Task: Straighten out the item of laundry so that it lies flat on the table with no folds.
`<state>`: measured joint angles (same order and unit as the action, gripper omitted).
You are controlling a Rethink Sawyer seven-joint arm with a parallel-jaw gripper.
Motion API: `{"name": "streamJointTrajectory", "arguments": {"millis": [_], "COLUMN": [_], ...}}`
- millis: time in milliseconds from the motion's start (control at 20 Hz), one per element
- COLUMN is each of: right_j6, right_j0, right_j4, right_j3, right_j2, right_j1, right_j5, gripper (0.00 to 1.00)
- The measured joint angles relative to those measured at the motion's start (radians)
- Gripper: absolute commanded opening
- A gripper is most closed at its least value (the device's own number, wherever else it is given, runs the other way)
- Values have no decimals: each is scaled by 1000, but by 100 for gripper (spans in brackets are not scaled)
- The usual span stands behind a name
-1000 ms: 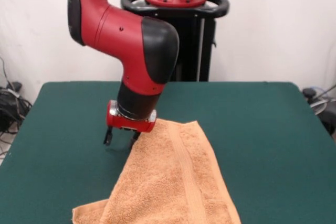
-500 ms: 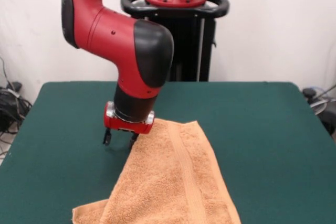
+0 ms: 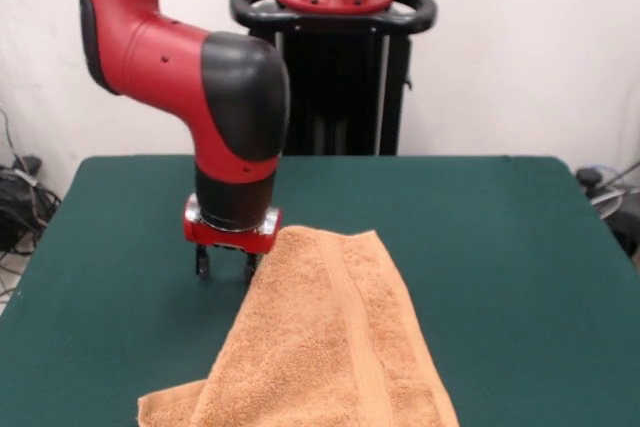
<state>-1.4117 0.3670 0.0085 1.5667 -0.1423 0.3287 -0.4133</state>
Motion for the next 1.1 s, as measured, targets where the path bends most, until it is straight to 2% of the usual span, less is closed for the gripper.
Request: {"name": "streamJointTrajectory", "arguments": {"millis": [200, 500, 900, 1100], "right_j6": [0, 0, 0, -7], "right_j0": [42, 43, 29, -15], "right_j4": [26, 32, 44, 85], "right_j3": [22, 25, 25, 14], "right_j2": [33, 37, 32, -4], "right_j1": [9, 10, 10, -2], "right_j5": [1, 5, 8, 7], "gripper": [100, 100, 100, 100]}}
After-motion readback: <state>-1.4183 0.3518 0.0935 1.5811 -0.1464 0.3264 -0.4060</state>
